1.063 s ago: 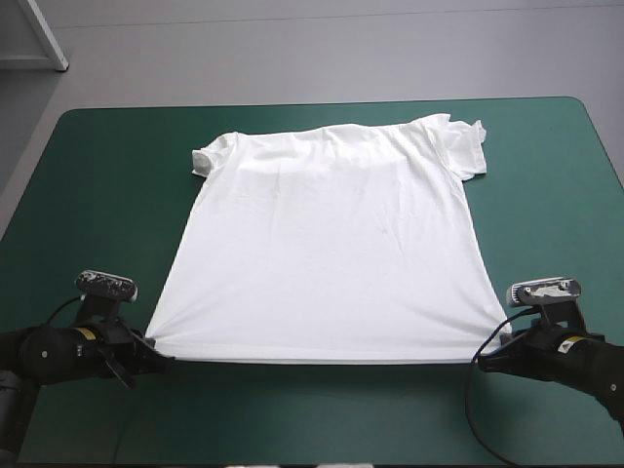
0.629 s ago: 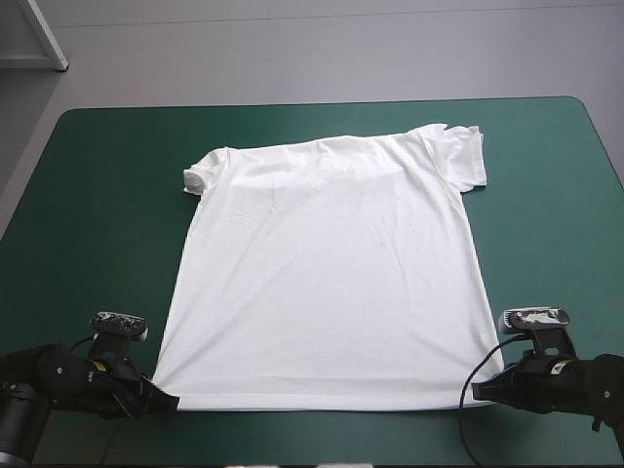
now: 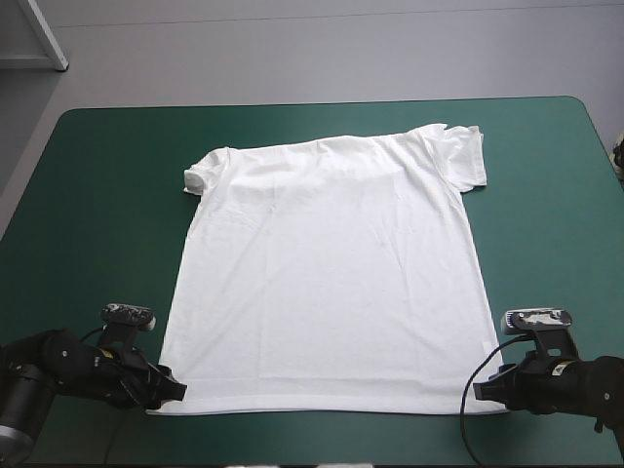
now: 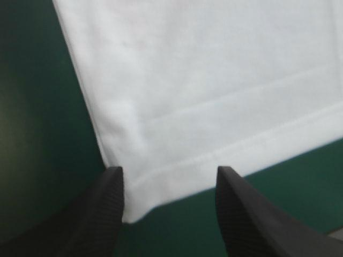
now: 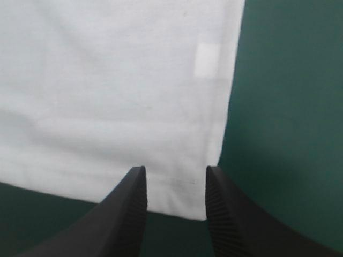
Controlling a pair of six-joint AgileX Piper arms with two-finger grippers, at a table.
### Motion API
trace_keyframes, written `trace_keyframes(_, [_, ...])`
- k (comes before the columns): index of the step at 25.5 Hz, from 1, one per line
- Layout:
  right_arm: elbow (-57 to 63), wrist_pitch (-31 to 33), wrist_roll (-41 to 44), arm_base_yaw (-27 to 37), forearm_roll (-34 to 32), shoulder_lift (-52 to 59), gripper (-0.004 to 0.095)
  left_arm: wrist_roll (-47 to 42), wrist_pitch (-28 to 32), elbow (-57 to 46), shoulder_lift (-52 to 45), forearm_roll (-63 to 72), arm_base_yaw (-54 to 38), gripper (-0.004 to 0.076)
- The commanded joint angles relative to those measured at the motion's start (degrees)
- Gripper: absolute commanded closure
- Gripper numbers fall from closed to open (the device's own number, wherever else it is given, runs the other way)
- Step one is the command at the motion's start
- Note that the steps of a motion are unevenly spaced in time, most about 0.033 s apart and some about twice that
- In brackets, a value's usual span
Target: Fold the cloth
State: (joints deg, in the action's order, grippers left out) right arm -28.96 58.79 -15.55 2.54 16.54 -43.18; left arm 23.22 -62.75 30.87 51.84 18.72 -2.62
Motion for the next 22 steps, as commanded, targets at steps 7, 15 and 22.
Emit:
trace_keyframes(7, [-14.1,-13.0,3.0,0.3,-4.7,0.6,0.0548,-6.8,14.4,12.0,2.8,-0.3,0.0,0.0328])
trace_keyframes(15, [-15.2,-14.1,3.0,0.3,-4.6,-0.7,0.0548,-6.8,27.3,13.3,13.7,2.7,0.0,0.0328])
trace_keyframes(22, [-15.2,-18.3,2.7,0.3,-4.3,-2.8,0.0548,0.5,29.9,22.9,26.2,7.4,0.0,0.0328])
